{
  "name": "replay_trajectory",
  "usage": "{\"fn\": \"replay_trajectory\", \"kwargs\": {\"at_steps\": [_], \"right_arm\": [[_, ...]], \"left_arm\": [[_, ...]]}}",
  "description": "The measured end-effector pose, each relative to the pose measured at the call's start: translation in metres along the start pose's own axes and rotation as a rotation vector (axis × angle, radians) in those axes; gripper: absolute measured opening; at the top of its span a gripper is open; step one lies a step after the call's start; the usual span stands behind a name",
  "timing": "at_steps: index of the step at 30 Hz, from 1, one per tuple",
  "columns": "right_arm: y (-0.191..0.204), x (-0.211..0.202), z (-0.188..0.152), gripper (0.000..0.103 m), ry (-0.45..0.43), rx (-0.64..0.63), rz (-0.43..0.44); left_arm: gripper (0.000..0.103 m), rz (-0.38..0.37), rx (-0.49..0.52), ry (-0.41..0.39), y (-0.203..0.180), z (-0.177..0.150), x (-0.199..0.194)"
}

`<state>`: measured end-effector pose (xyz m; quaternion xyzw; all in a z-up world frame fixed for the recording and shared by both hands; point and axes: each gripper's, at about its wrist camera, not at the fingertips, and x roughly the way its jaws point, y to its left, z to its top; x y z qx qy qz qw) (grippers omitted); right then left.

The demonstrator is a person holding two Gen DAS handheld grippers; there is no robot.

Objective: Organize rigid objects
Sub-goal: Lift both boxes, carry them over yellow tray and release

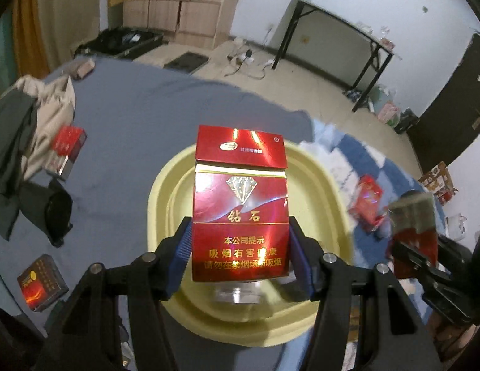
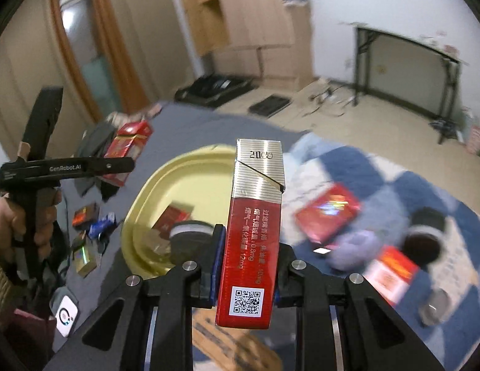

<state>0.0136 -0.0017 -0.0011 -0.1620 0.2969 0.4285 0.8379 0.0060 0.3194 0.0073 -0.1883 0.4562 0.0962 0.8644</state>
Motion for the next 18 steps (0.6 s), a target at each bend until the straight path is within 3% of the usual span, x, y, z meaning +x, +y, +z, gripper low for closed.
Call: {"fn": "replay_trajectory", "kwargs": {"at_steps": [3, 8, 13, 18], "right_arm": [[0.012, 0.043, 0.018, 0.023, 0.050, -0.045, -0.010], [0.021, 0.100, 0.045, 0.023, 0.130, -0.154, -0.051], [0.029, 0.151, 0.065, 0.023, 0.189, -0.218, -0.061], [0.032, 0.185, 0.062, 0.023, 0.223, -0.216, -0.066]], "left_arm": [[0.060, -0.020, -0.008, 0.053, 0.013, -0.003, 0.028], [0.060, 0.007, 0.015, 0.109, 0.013, -0.001, 0.062], [0.060, 0.013, -0.012, 0.116, 0.015, 0.002, 0.085], [0.060, 0.014, -0.036, 0.137, 0.017, 0.000, 0.099]]}}
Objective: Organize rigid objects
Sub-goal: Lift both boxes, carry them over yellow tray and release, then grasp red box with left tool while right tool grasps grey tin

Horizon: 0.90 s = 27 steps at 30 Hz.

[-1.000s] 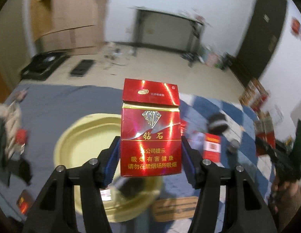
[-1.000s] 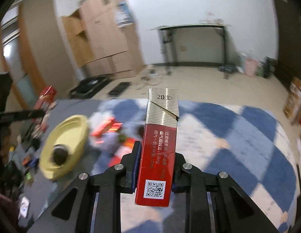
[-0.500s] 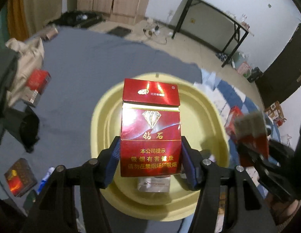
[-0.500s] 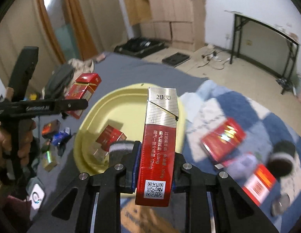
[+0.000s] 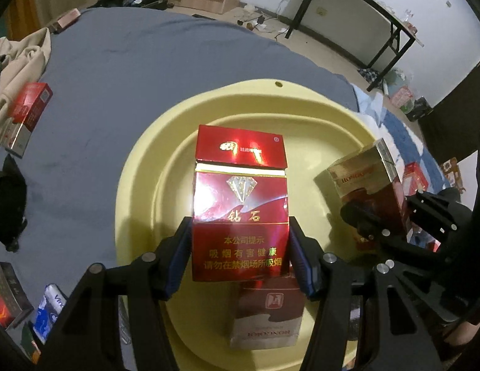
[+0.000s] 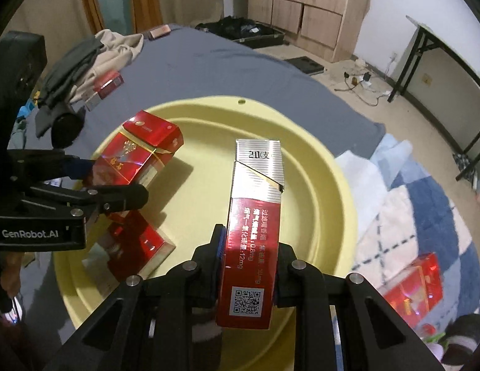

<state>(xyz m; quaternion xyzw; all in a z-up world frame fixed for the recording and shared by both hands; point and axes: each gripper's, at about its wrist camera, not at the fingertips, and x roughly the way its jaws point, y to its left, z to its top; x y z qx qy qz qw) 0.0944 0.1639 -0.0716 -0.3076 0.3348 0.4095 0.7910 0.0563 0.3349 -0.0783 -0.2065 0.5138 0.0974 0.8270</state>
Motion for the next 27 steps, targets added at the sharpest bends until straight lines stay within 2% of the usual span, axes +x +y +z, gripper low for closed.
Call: {"fn": "replay_trajectory", "kwargs": {"at_steps": [3, 4, 5, 6, 7, 8, 9, 10, 12, 15, 18, 21, 24, 27], "right_arm": [[0.000, 0.007, 0.001, 0.023, 0.002, 0.019, 0.007], [0.000, 0.008, 0.002, 0.024, -0.002, 0.020, 0.002], [0.001, 0.006, 0.001, 0.028, -0.006, 0.017, -0.001], [0.003, 0.004, 0.001, 0.041, -0.015, 0.015, -0.002], [0.004, -0.001, 0.000, 0.050, -0.030, 0.015, 0.000], [0.003, -0.011, -0.004, 0.065, -0.052, 0.019, 0.001], [0.002, -0.024, -0.006, 0.070, -0.085, 0.030, 0.003], [0.001, -0.034, -0.008, 0.071, -0.109, 0.045, 0.002], [-0.005, -0.056, -0.014, 0.084, -0.158, 0.076, 0.001], [-0.024, -0.100, -0.037, 0.100, -0.260, 0.168, -0.039], [-0.048, -0.137, -0.078, 0.101, -0.317, 0.245, -0.088], [-0.077, -0.165, -0.136, 0.101, -0.325, 0.301, -0.181], [-0.102, -0.177, -0.187, 0.101, -0.297, 0.325, -0.250], [-0.131, -0.176, -0.235, 0.101, -0.235, 0.372, -0.298]], "left_arm": [[0.062, 0.005, -0.023, -0.004, 0.003, -0.003, -0.001], [0.073, 0.005, -0.029, -0.008, 0.003, -0.003, -0.002], [0.078, -0.006, -0.039, -0.019, 0.003, -0.004, -0.006], [0.086, -0.033, -0.052, -0.036, 0.003, -0.003, -0.012], [0.093, -0.034, -0.055, -0.050, 0.004, -0.003, -0.016], [0.095, -0.023, -0.050, -0.072, 0.001, -0.002, -0.024], [0.100, -0.012, -0.043, -0.093, -0.002, 0.000, -0.033], [0.103, -0.013, -0.035, -0.122, -0.008, 0.002, -0.044], [0.103, -0.040, -0.015, -0.155, -0.021, 0.003, -0.061], [0.103, -0.097, 0.090, -0.190, -0.066, 0.001, -0.085], [0.103, -0.129, 0.235, -0.201, -0.117, -0.008, -0.093], [0.103, -0.124, 0.400, -0.174, -0.163, -0.024, -0.082], [0.103, -0.064, 0.548, -0.111, -0.195, -0.036, -0.060], [0.103, -0.019, 0.599, -0.058, -0.221, -0.035, -0.035]]}}
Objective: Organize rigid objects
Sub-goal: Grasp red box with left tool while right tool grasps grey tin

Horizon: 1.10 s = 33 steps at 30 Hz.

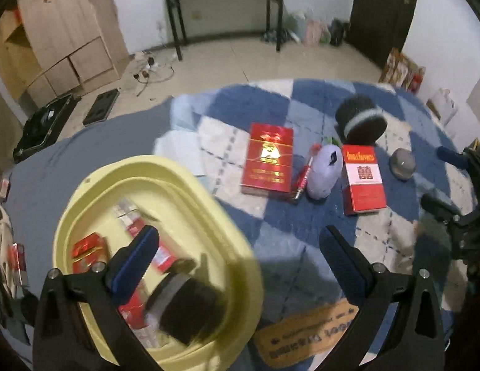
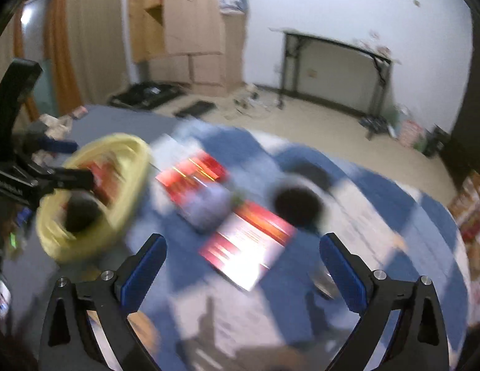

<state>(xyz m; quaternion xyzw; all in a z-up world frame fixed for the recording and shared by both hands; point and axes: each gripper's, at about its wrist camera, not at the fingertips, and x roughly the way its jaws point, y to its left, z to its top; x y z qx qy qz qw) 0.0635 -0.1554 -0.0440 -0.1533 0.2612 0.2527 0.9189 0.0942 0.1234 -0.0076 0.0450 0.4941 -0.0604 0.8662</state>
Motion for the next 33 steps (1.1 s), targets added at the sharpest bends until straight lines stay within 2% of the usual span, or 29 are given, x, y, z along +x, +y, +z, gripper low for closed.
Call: {"fn": "replay_trajectory", "kwargs": {"at_steps": [5, 8, 11, 15, 20, 22, 23, 24, 25, 27, 29, 33], "right_arm": [[-0.034, 0.013, -0.020, 0.101, 0.010, 0.063, 0.006], [-0.039, 0.022, -0.027, 0.101, -0.005, 0.033, 0.024], [-0.045, 0.044, -0.034, 0.100, 0.028, 0.036, 0.020], [-0.063, 0.074, -0.034, 0.100, 0.042, 0.078, 0.031], [-0.063, 0.094, -0.031, 0.100, 0.046, 0.079, 0.032], [-0.063, 0.099, -0.029, 0.096, 0.048, 0.078, 0.019], [-0.064, 0.099, -0.028, 0.090, 0.045, 0.080, 0.014], [-0.066, 0.100, -0.028, 0.077, 0.038, 0.088, 0.003], [-0.067, 0.099, -0.028, 0.072, 0.036, 0.095, -0.001], [-0.071, 0.099, -0.028, 0.051, 0.029, 0.114, -0.011], [-0.071, 0.100, -0.028, 0.051, 0.026, 0.113, -0.012], [-0.067, 0.091, -0.027, 0.051, 0.025, 0.097, -0.013]], "left_arm": [[0.103, -0.055, -0.045, 0.029, -0.007, 0.028, 0.032], [0.103, -0.042, -0.021, 0.053, -0.010, 0.045, 0.055], [0.103, -0.025, -0.011, 0.082, -0.008, 0.060, 0.077], [0.103, -0.084, -0.030, 0.110, -0.007, 0.070, 0.100], [0.103, -0.102, -0.016, 0.120, -0.021, 0.066, 0.118], [0.097, -0.113, -0.046, 0.111, -0.019, 0.065, 0.120], [0.093, -0.117, -0.069, 0.101, -0.018, 0.066, 0.120], [0.083, -0.114, -0.092, 0.088, -0.016, 0.065, 0.117], [0.065, -0.110, -0.106, 0.080, -0.015, 0.065, 0.115], [0.062, -0.102, -0.135, 0.073, -0.011, 0.066, 0.110], [0.061, -0.103, -0.146, 0.085, -0.014, 0.063, 0.107], [0.061, -0.088, -0.153, 0.039, -0.015, 0.059, 0.079]]}}
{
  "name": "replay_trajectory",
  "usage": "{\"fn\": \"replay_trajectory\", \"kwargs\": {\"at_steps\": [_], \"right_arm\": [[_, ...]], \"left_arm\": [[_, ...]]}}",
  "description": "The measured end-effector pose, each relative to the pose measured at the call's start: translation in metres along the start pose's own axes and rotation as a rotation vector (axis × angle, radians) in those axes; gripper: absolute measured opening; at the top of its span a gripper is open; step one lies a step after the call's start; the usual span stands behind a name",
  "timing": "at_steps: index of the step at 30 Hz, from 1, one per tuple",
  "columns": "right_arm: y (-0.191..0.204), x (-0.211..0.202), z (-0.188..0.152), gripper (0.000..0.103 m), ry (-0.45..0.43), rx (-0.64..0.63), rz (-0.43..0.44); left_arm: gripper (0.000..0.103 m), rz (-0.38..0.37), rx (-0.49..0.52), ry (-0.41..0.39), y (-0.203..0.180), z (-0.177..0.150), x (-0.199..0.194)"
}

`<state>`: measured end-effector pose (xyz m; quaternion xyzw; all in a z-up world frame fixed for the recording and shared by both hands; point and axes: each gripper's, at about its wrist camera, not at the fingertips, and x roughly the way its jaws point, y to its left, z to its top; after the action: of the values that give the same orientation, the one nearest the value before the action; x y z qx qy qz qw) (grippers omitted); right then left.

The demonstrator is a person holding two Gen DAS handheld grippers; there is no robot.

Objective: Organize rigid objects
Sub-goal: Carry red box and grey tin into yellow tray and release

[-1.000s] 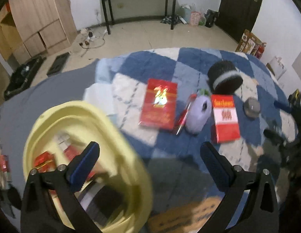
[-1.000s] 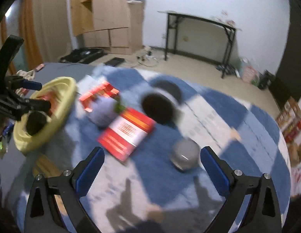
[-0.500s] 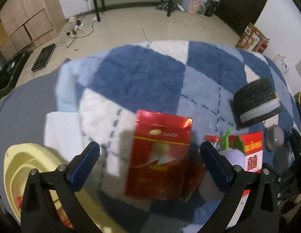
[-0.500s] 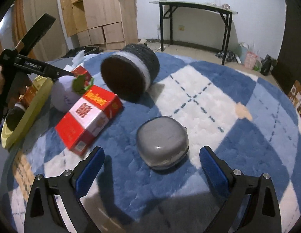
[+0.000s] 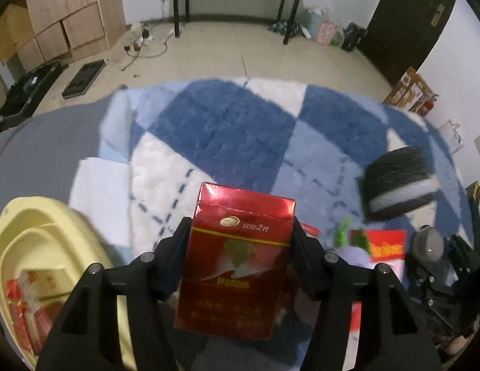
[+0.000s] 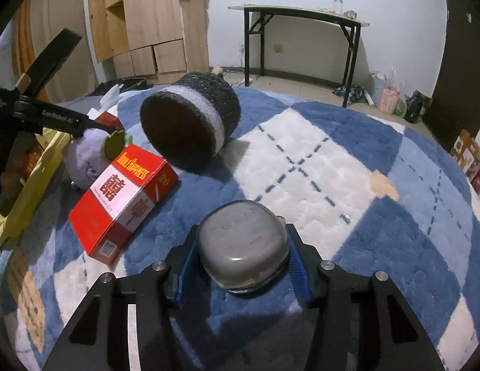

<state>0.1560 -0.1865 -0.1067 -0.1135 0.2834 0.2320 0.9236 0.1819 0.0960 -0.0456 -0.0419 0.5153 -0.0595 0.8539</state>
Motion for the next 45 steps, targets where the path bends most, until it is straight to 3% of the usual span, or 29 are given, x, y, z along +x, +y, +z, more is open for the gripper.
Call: {"fn": "replay_trajectory", "kwargs": {"at_steps": [4, 8, 13, 16, 19, 25, 32, 40, 44, 45], "right_arm": [[0.006, -0.029, 0.011, 0.051, -0.043, -0.011, 0.017], [0.031, -0.063, 0.030, 0.051, -0.096, -0.030, 0.078], [0.114, -0.091, 0.048, 0.051, -0.121, -0.153, 0.199], [0.168, -0.097, 0.055, 0.051, -0.123, -0.199, 0.298], [0.212, -0.083, 0.064, 0.051, -0.091, -0.247, 0.364], [0.256, -0.019, 0.094, 0.051, 0.008, -0.318, 0.355], [0.307, 0.022, 0.126, 0.051, 0.038, -0.418, 0.366], [0.348, 0.042, 0.117, 0.051, 0.045, -0.538, 0.387], [0.358, 0.051, 0.119, 0.051, 0.049, -0.546, 0.384], [0.360, 0.053, 0.118, 0.051, 0.050, -0.542, 0.381]], "left_arm": [[0.061, -0.001, -0.011, -0.078, 0.017, -0.005, -0.062], [0.061, 0.068, -0.064, -0.154, 0.061, -0.017, -0.127], [0.061, 0.154, -0.185, -0.212, 0.139, -0.051, -0.169], [0.061, 0.180, -0.323, -0.197, 0.193, -0.078, -0.164], [0.061, 0.178, -0.387, -0.156, 0.221, -0.096, -0.147], [0.061, 0.169, -0.423, -0.063, 0.252, -0.104, -0.099], [0.061, 0.168, -0.441, -0.029, 0.257, -0.106, -0.075], [0.061, 0.174, -0.440, -0.049, 0.258, -0.107, -0.075], [0.066, 0.189, -0.432, -0.043, 0.255, -0.105, -0.074], [0.074, 0.190, -0.445, -0.038, 0.256, -0.106, -0.074]]}}
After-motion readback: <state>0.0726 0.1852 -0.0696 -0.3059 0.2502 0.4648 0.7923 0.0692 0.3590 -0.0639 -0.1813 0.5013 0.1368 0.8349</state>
